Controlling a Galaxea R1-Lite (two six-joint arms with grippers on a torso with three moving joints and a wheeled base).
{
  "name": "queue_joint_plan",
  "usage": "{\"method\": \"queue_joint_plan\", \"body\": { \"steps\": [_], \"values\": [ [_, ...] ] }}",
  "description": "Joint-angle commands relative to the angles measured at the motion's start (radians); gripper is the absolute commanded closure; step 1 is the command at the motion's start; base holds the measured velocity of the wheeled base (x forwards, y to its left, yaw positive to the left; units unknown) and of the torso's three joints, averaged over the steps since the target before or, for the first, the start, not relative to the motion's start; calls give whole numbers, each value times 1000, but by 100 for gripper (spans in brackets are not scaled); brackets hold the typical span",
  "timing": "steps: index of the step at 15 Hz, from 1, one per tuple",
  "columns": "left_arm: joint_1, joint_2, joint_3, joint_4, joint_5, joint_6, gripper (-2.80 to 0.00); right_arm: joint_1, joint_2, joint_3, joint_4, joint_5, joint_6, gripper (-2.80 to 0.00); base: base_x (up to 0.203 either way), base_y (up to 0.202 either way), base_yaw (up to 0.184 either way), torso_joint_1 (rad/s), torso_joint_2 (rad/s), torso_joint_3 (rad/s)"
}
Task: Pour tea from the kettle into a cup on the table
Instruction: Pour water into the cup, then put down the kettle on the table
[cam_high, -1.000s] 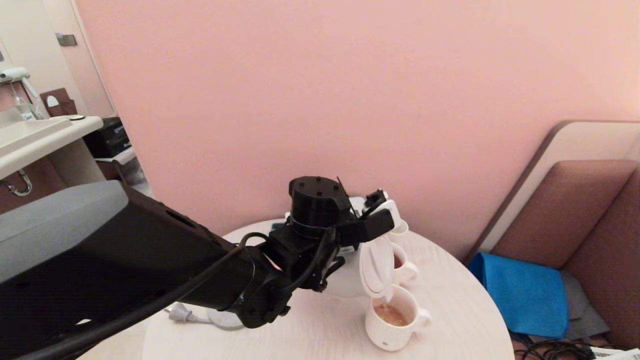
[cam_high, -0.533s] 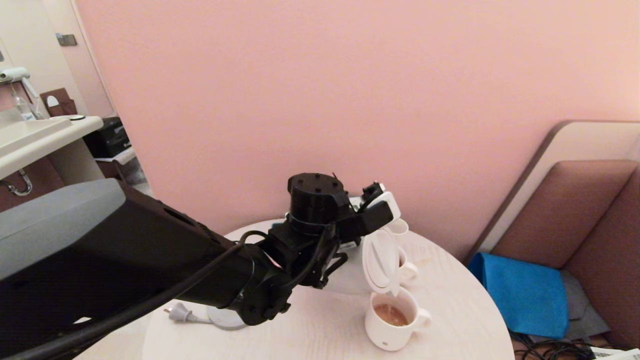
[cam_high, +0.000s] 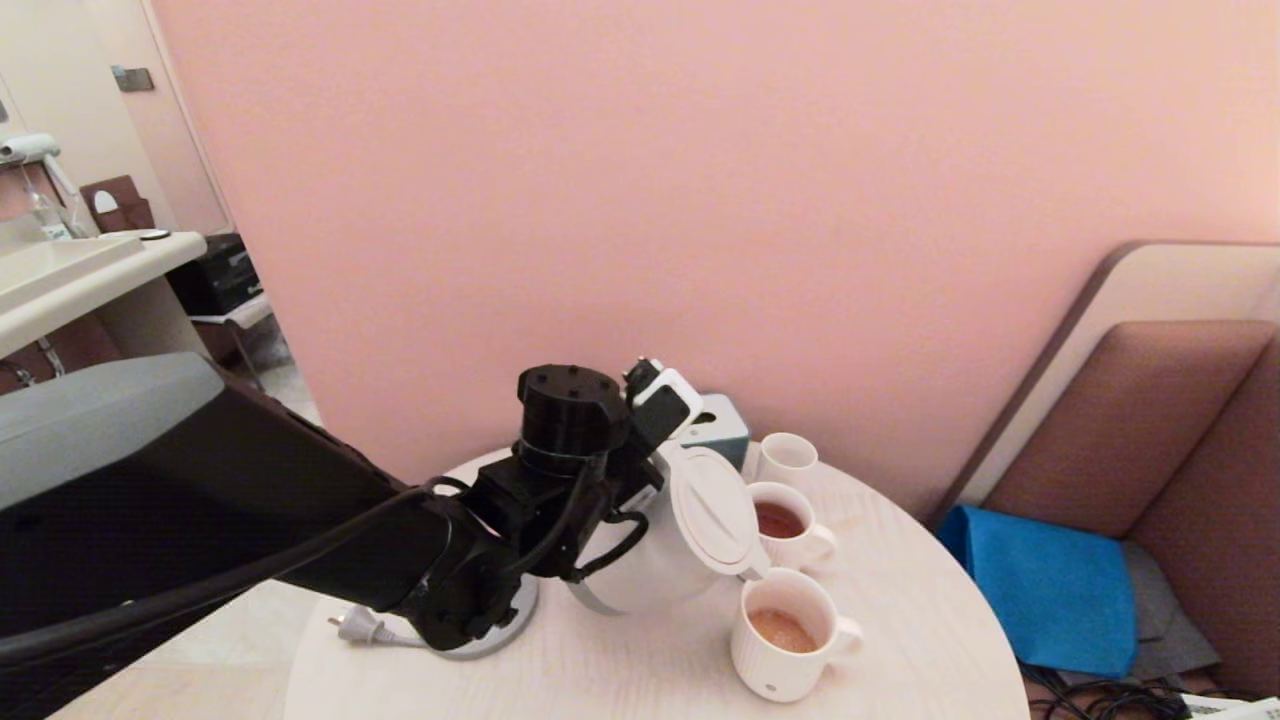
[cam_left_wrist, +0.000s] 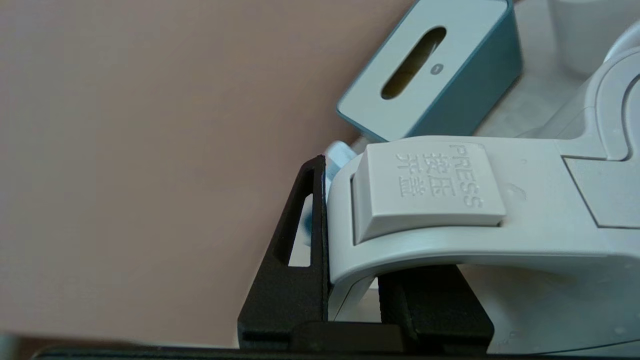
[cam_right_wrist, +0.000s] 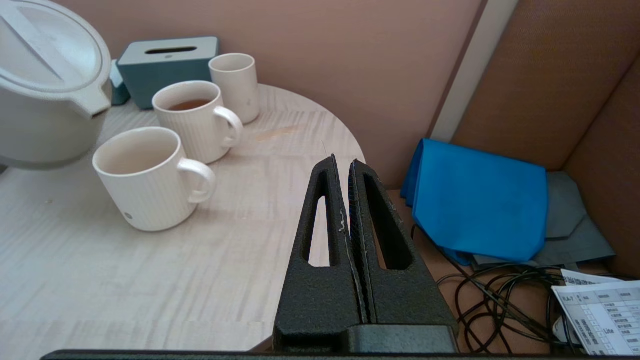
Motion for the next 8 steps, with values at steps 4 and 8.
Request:
{"method": "queue_joint_plan", "body": {
  "steps": [4,8],
  "values": [
    [39,-9,18,-7,1,-329,0,1,1,0,0,0,0,0,0,0,0,0,0,0],
    [66,-57,57,-9,11,-460,0,1,1,0,0,0,1,0,0,0,0,0,0,0]
  ]
}}
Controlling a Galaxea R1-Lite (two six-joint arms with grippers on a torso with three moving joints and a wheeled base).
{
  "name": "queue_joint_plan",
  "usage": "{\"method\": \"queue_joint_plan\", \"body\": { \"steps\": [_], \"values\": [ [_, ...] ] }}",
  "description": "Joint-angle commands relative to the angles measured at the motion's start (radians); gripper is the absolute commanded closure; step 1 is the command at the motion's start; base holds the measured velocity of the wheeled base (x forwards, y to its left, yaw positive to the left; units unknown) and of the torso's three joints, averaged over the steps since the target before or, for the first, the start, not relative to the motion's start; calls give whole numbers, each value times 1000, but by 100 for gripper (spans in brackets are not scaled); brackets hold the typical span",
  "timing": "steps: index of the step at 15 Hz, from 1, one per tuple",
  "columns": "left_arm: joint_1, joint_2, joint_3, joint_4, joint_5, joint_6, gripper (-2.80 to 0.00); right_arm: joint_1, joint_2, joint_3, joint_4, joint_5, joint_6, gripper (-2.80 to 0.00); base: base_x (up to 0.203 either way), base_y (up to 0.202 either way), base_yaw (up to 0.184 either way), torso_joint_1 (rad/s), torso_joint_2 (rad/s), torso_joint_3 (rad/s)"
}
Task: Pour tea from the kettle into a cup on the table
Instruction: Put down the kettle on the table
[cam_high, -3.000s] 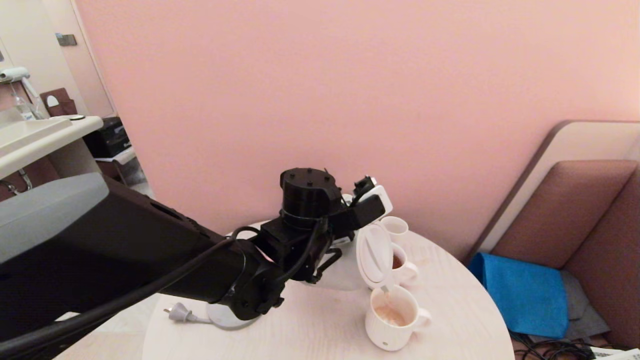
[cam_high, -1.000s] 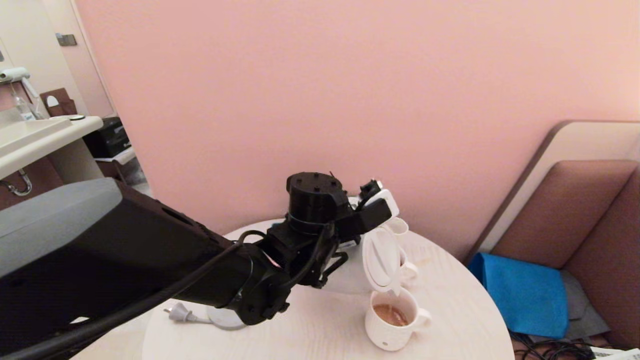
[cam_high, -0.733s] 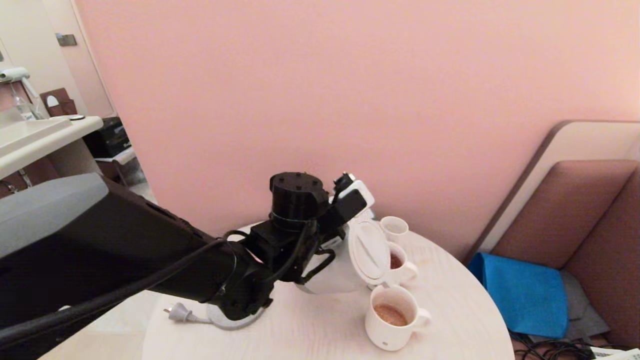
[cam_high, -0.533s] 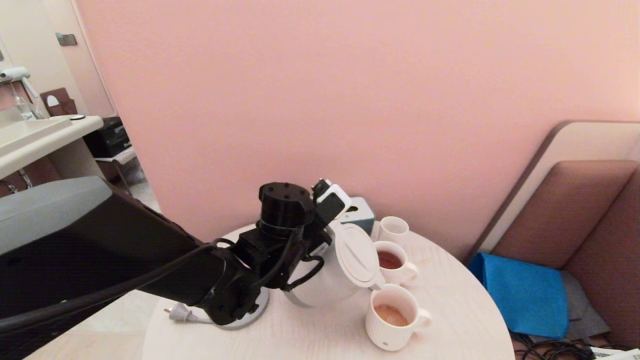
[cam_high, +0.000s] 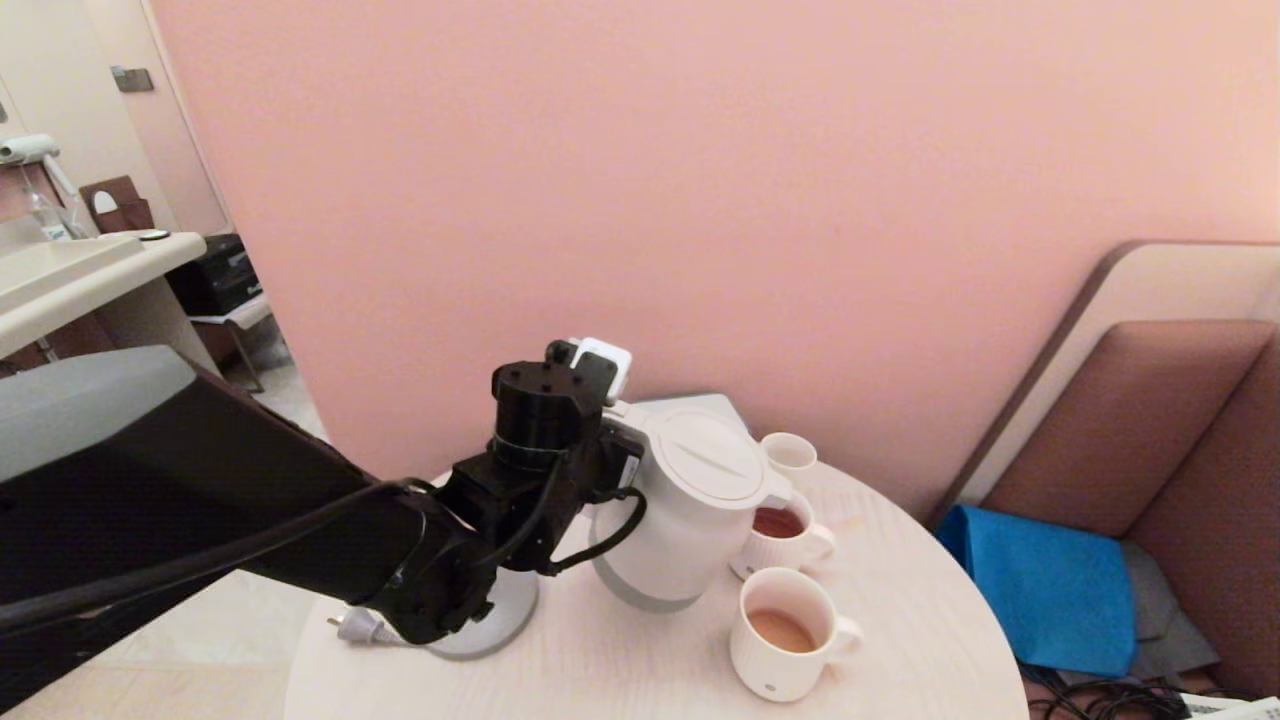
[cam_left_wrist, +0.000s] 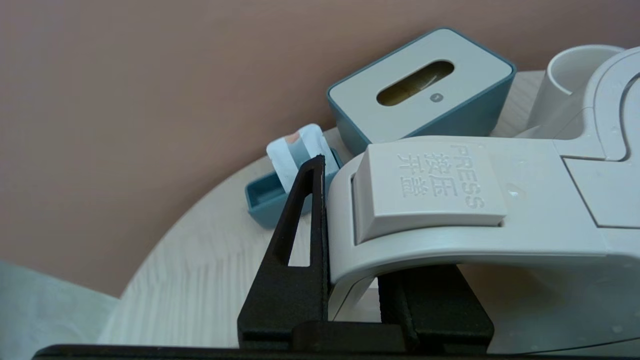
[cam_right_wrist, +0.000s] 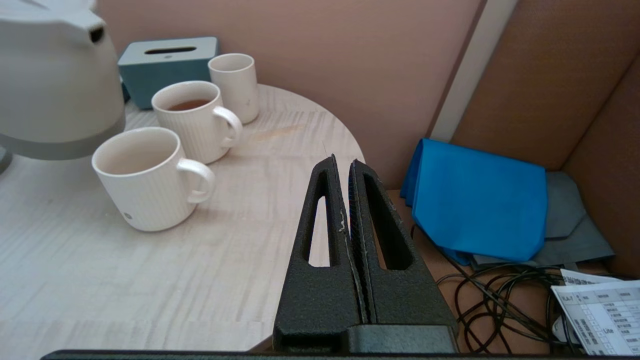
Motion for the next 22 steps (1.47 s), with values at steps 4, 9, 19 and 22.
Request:
{"method": "queue_joint_plan", "body": {
  "steps": [4,9,19,22],
  "values": [
    [135,-138,136,-77,1,-97,0,0,1,0,0,0,0,0,0,0,0,0,0,0],
    [198,-173,303,-202,6,-187,0,0,1,0,0,0,0,0,0,0,0,0,0,0],
    [421,-138,551,-438,-22,-197,0,0,1,0,0,0,0,0,0,0,0,0,0,0],
    [444,-71,624,-518,-19,-269,0,0,1,0,0,0,0,0,0,0,0,0,0,0]
  ]
}}
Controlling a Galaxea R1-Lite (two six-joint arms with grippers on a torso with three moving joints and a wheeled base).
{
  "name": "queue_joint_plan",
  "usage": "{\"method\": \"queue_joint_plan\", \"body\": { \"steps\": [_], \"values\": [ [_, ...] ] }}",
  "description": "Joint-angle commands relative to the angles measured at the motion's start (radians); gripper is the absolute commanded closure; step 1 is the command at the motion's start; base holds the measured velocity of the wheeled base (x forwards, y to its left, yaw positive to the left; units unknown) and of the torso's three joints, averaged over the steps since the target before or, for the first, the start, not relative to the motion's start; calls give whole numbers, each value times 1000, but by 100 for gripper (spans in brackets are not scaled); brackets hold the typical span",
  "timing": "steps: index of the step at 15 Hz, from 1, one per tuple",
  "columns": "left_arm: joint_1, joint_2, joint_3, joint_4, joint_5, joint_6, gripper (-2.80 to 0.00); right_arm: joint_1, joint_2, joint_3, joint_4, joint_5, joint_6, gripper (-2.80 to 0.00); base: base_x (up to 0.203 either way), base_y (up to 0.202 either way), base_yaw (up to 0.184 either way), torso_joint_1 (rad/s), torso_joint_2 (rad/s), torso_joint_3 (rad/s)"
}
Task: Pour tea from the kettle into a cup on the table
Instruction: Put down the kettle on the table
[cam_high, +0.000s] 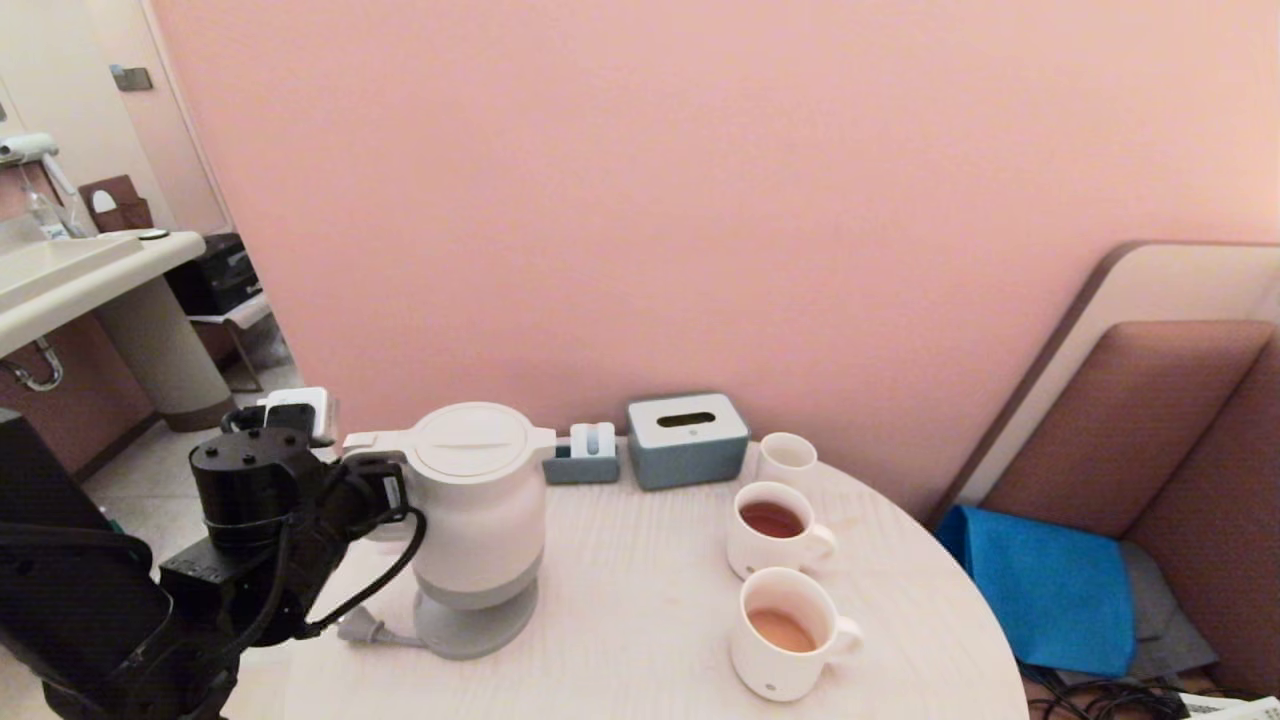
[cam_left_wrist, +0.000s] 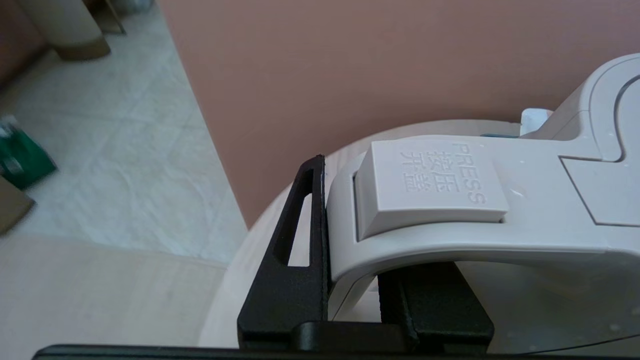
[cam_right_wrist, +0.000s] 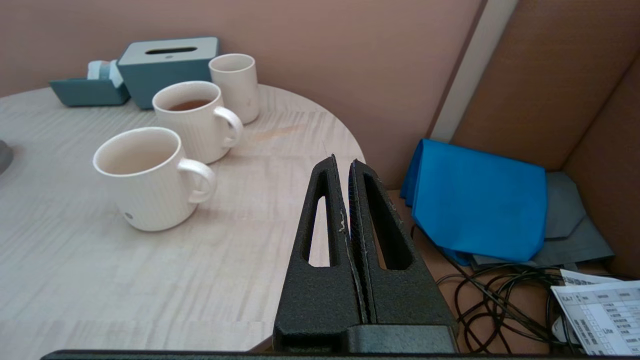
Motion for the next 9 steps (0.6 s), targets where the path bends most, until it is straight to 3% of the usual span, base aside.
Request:
{"method": "queue_joint_plan", "body": {
  "steps": [1,4,9],
  "values": [
    [29,93,51,-84,4,-22,0,0,1,-1,0,0,1,0,0,0,0,0,0,0],
    [41,198,120,-245,5,-28,0,0,1,0,0,0,1,0,0,0,0,0,0,0],
    [45,223,129,-248,6,-53,0,0,1,0,0,0,1,0,0,0,0,0,0,0]
  ]
}}
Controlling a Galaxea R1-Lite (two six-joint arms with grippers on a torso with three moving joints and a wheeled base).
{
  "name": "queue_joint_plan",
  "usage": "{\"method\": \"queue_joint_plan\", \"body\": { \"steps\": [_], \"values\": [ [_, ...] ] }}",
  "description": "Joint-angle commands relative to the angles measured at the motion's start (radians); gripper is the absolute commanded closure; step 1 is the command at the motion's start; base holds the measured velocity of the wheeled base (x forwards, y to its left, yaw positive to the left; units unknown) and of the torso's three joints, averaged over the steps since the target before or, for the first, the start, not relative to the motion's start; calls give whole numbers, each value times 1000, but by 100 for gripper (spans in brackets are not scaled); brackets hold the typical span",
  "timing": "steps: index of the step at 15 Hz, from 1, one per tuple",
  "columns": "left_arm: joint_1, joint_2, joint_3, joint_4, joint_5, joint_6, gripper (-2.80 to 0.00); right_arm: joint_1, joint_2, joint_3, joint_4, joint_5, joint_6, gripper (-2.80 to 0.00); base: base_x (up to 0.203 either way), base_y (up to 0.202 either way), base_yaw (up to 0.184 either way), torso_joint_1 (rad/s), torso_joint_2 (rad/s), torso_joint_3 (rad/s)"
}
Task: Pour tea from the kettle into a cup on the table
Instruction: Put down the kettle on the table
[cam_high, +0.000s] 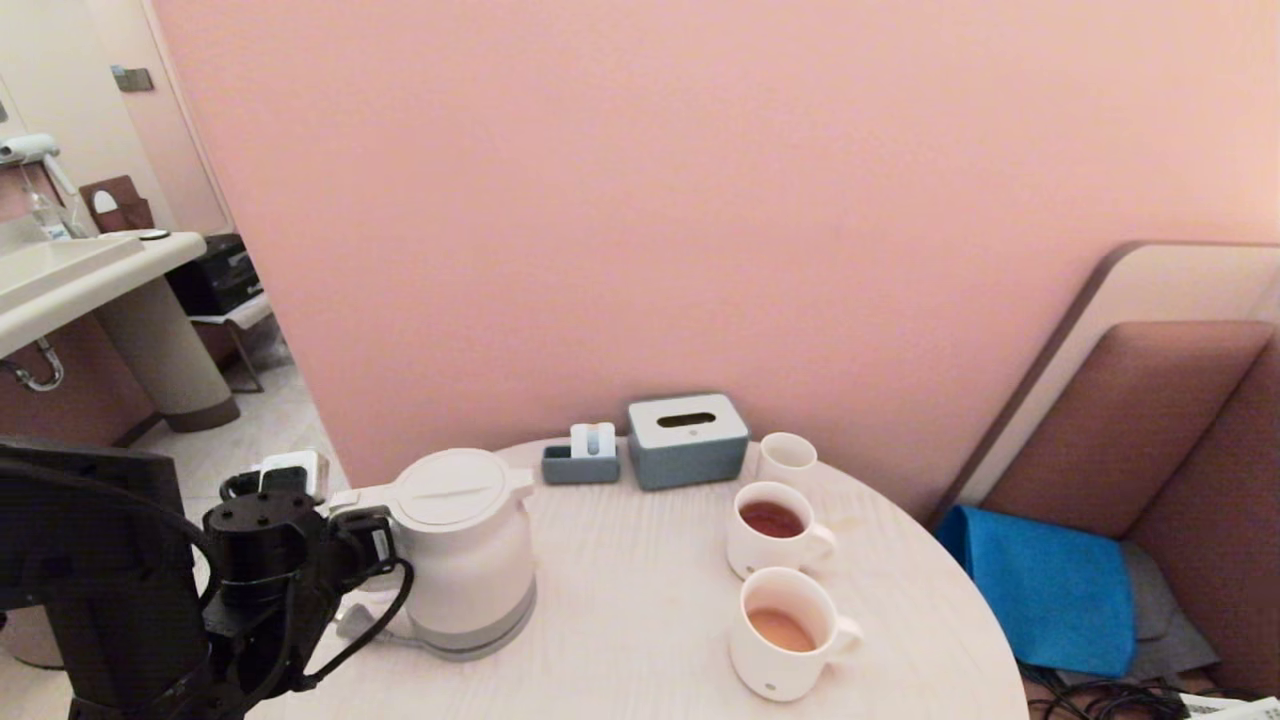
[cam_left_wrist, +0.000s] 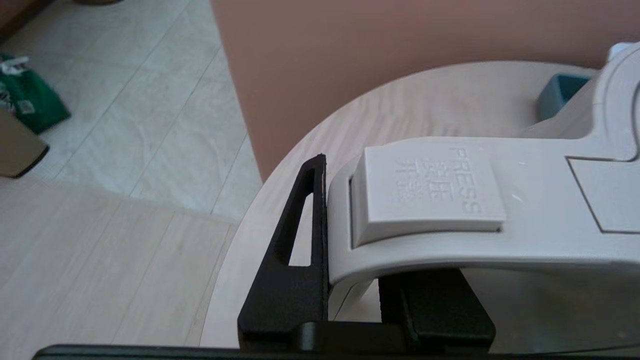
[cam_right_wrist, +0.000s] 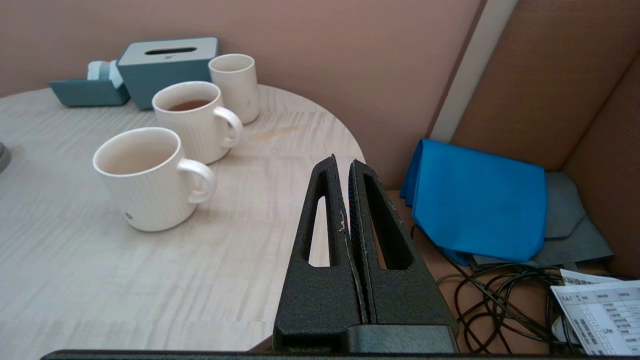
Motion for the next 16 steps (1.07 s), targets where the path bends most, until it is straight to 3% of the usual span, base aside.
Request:
{"method": "queue_joint_plan", "body": {
  "steps": [1,16],
  "values": [
    [1,36,2,-40,2,-2,0,0,1,0,0,0,0,0,0,0,0,0,0,0],
    [1,26,31,-40,5,-6,0,0,1,0,0,0,0,0,0,0,0,0,0,0]
  ]
}}
